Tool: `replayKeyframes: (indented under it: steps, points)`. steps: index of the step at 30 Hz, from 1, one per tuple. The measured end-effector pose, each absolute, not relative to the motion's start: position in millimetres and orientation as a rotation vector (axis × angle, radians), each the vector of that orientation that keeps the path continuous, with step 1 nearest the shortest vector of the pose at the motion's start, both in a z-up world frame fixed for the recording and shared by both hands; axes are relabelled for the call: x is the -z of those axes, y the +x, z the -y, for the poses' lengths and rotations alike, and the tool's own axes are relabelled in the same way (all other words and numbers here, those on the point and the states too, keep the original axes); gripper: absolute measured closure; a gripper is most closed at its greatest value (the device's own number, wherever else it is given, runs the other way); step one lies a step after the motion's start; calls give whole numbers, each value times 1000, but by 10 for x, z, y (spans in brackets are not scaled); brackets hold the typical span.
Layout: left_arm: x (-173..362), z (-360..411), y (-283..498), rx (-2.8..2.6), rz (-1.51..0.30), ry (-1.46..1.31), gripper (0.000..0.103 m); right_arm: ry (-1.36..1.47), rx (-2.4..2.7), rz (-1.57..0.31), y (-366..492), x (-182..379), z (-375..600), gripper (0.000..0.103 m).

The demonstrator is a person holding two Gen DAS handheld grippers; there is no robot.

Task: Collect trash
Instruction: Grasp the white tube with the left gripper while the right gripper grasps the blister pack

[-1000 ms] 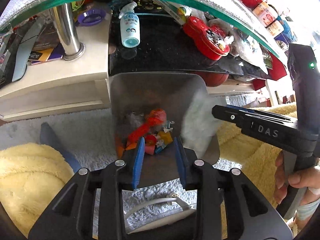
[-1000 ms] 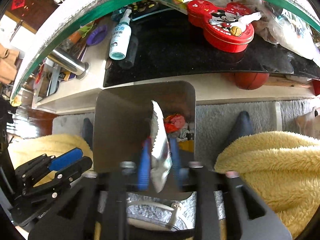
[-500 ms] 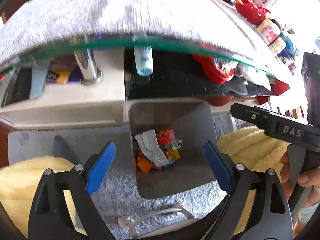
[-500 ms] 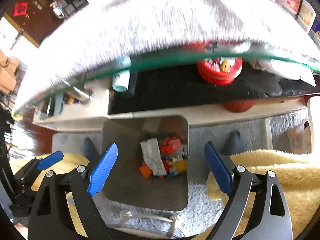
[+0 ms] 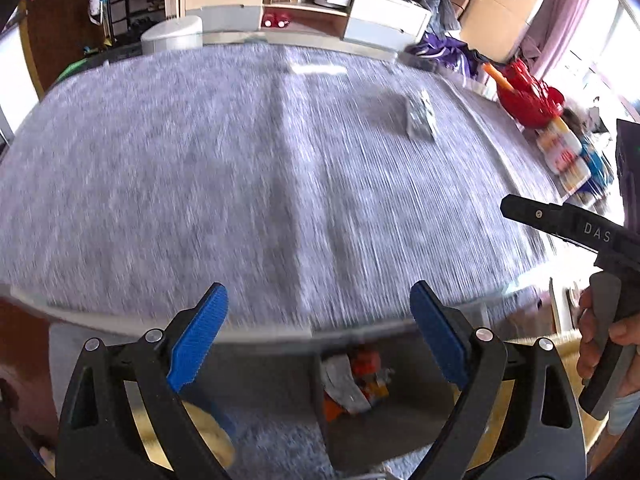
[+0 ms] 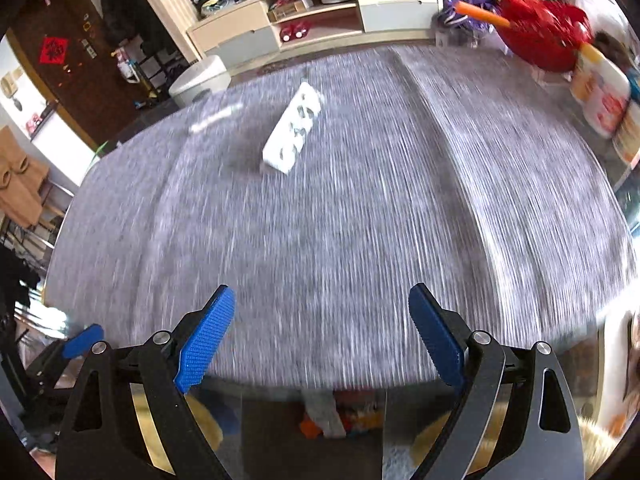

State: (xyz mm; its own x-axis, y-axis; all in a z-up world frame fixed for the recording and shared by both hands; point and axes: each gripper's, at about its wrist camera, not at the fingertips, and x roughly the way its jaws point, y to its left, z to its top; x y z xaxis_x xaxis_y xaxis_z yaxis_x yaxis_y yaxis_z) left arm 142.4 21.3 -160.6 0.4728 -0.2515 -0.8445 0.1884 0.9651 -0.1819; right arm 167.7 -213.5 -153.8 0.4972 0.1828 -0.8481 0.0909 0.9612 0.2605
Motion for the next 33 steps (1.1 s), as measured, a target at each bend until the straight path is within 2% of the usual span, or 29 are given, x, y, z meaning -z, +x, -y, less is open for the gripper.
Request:
replayKeyframes:
  steps: [8, 10, 11, 13, 20, 23, 24, 25, 27, 30, 33]
  points:
    - [1461, -161, 2092, 271, -1013, -19, 16, 278, -78, -1035, 2357, 1534, 1975, 15]
    - [1454, -144, 2238, 279, -1009, -19, 16, 279, -82, -1045, 2518, 1592, 1938, 24]
    - [1452, -134, 2298, 279, -1006, -16, 16, 280, -83, -1049, 2564, 1610, 1920, 24]
    - [1460, -114, 2440, 280, -1003, -3, 16, 279, -77, -1059, 2676, 1665, 1908, 36]
    - [1504, -65, 2859, 290, -996, 17, 20, 252, -55, -1065, 2909, 1836, 1841, 50]
    - [1534, -31, 3026, 298, -995, 18, 20, 213, -33, -1044, 2931, 1844, 1832, 61]
    - [1545, -19, 3085, 299, -996, 18, 20, 219, -32, -1034, 2937, 1844, 1856, 69]
    - [1564, -9, 3153, 302, -997, 18, 20, 234, -34, -1026, 2957, 1846, 1890, 73]
    - [1597, 29, 3297, 306, -994, 23, 23, 248, -37, -1020, 3000, 1848, 1949, 76]
    - [1649, 96, 3505, 317, -989, 34, 29, 256, -47, -1019, 3093, 1843, 2014, 77]
    - [1712, 180, 3685, 340, -990, 57, 40, 263, -53, -1019, 3165, 1839, 2067, 77]
